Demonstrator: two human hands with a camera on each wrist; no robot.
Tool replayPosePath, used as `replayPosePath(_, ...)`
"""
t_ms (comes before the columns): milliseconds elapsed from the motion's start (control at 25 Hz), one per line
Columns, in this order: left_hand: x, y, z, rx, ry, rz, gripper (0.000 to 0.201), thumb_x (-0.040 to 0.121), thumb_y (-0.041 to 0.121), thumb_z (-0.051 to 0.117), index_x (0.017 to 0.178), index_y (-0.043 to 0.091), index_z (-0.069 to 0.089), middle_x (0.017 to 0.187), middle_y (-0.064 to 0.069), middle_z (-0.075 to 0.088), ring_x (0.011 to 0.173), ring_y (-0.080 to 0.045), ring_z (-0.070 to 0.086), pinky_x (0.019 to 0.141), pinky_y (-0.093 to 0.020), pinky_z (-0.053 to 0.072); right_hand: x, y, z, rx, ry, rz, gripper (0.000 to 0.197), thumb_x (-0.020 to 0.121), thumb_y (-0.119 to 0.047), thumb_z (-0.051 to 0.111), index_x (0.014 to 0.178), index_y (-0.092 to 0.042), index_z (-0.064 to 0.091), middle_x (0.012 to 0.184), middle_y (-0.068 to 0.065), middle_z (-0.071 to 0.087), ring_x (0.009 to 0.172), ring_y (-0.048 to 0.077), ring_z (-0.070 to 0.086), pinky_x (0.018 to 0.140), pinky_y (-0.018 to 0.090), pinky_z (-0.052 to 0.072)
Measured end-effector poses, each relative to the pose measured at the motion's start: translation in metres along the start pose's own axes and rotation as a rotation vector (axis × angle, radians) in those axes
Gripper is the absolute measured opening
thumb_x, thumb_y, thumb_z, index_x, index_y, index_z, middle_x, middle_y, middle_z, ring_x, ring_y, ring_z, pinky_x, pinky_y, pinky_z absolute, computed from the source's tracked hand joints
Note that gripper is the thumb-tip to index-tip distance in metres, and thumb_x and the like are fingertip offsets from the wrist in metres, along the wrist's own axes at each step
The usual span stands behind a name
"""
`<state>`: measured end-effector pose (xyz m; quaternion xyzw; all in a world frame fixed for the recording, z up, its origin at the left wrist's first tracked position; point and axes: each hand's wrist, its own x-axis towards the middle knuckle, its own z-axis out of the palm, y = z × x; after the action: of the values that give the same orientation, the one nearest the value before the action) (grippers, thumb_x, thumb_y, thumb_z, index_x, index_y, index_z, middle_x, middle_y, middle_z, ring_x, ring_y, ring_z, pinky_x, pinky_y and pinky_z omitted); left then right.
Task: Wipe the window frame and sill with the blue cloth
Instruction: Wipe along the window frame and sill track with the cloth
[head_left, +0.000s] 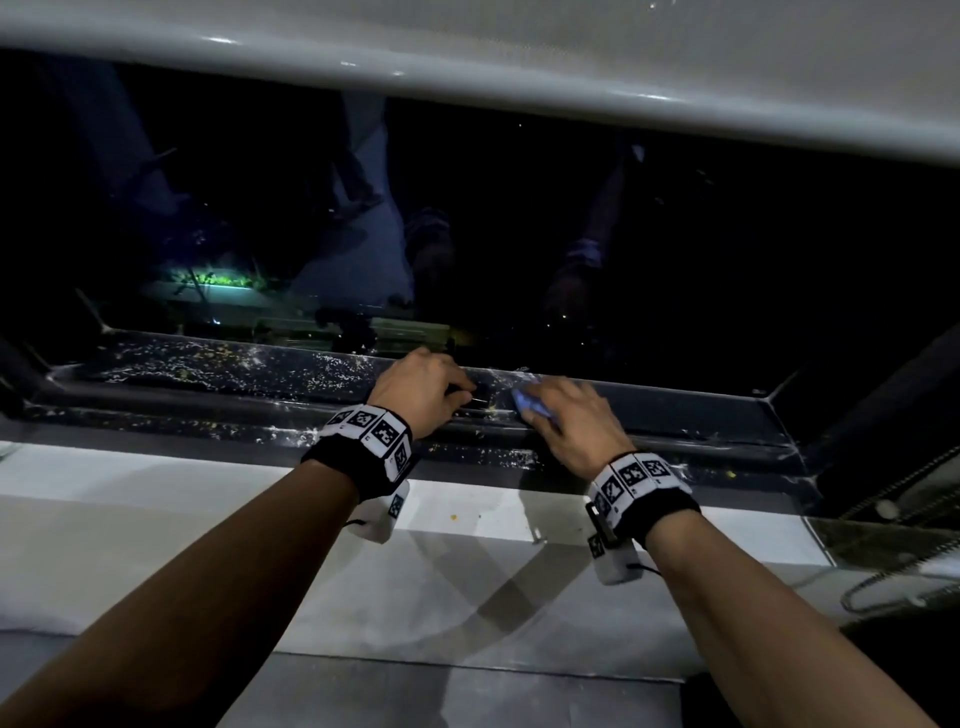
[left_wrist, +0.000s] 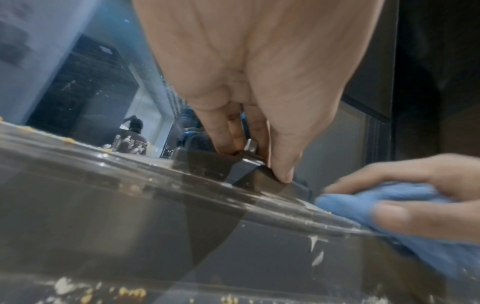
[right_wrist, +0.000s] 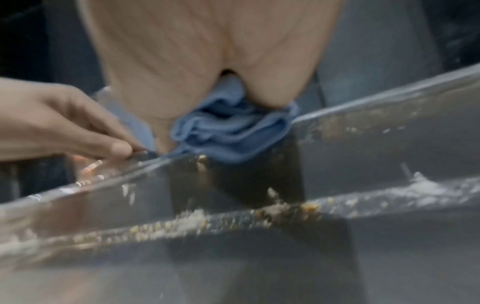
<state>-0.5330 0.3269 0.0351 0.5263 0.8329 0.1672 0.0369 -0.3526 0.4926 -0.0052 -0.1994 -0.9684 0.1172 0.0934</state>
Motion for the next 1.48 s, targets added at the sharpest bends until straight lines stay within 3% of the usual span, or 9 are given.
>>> replayPosePath(120,0.000,0.001,0.002,0.001,0.010,0.008,0.021,0.093,0.037,0.063,0.110,0.030,0.074,0.116,0.010,0.068,0.110,-0.020,0.054,0.089,-0.036,0.048,-0.008,0.005,-0.017,0.165,-0.007,-0.181,0.030,0.095,-0.029,0.060,0.125,-0.026,0.063,0.129,-0.006,0.059,0.117,0.015,0.053,0.102,0.028,0.040)
replayPosePath(320,0.000,0.000,0.005,-0.014,0.035,-0.018,0.019,0.091,0.039,0.065,0.106,0.031,0.074,0.112,0.012,0.068,0.108,-0.018,0.055,0.087,-0.037,0.051,0.006,0.009,-0.017,0.079,0.096,0.084,0.029,0.097,-0.026,0.054,0.124,-0.026,0.064,0.131,-0.001,0.057,0.113,0.028,0.052,0.098,0.038,0.043)
replayPosePath(520,0.003,-0.001,0.008,-0.019,0.038,-0.021,0.019,0.090,0.039,0.066,0.105,0.032,0.075,0.112,0.012,0.068,0.108,-0.019,0.056,0.089,-0.038,0.051,0.002,-0.006,-0.019,0.192,-0.062,-0.246,0.028,0.094,-0.024,0.061,0.121,-0.025,0.066,0.125,-0.006,0.062,0.115,0.013,0.053,0.103,0.025,0.039)
replayPosePath(720,0.002,-0.002,0.009,-0.034,0.040,-0.033,0.019,0.090,0.040,0.066,0.106,0.033,0.074,0.111,0.013,0.068,0.108,-0.018,0.055,0.089,-0.040,0.051,0.020,0.016,-0.017,0.113,0.079,0.053,0.032,0.094,-0.023,0.057,0.125,-0.026,0.062,0.127,-0.003,0.057,0.114,0.026,0.052,0.099,0.038,0.043)
replayPosePath(960,0.004,-0.002,0.009,-0.039,0.038,-0.030,0.019,0.089,0.039,0.068,0.106,0.033,0.074,0.110,0.012,0.069,0.107,-0.019,0.056,0.089,-0.039,0.051,0.013,-0.010,-0.018,0.218,-0.059,-0.221,0.033,0.090,-0.016,0.062,0.122,-0.021,0.065,0.124,-0.006,0.061,0.114,0.012,0.053,0.101,0.022,0.038)
replayPosePath(1040,0.003,-0.003,0.010,-0.039,0.039,-0.031,0.019,0.089,0.040,0.067,0.106,0.034,0.074,0.110,0.013,0.069,0.107,-0.018,0.055,0.089,-0.039,0.051,0.012,0.015,-0.028,0.296,-0.020,-0.167,0.028,0.090,-0.014,0.063,0.116,-0.022,0.069,0.117,-0.009,0.063,0.108,0.008,0.056,0.096,0.018,0.038)
replayPosePath(1240,0.004,-0.005,0.009,-0.044,0.033,-0.013,0.019,0.090,0.042,0.066,0.105,0.035,0.074,0.109,0.014,0.068,0.106,-0.018,0.054,0.088,-0.042,0.051,0.012,-0.004,0.010,0.005,0.116,-0.011,0.029,0.093,-0.026,0.058,0.122,-0.029,0.062,0.125,-0.004,0.059,0.109,0.025,0.053,0.094,0.036,0.044)
replayPosePath(1360,0.004,-0.005,0.008,-0.044,0.028,-0.007,0.019,0.090,0.041,0.066,0.106,0.035,0.074,0.110,0.014,0.068,0.107,-0.017,0.054,0.089,-0.040,0.050,0.002,-0.018,-0.011,0.230,0.007,-0.180,0.028,0.089,-0.018,0.064,0.116,-0.025,0.068,0.120,-0.006,0.063,0.111,0.012,0.054,0.098,0.028,0.041)
replayPosePath(1480,0.003,-0.007,0.007,-0.045,0.026,0.002,0.019,0.090,0.042,0.065,0.105,0.035,0.074,0.109,0.015,0.068,0.105,-0.016,0.054,0.088,-0.041,0.051,0.005,0.013,-0.031,0.348,0.095,-0.016,0.023,0.089,-0.017,0.064,0.110,-0.024,0.071,0.112,-0.006,0.064,0.105,0.012,0.059,0.095,0.027,0.045)
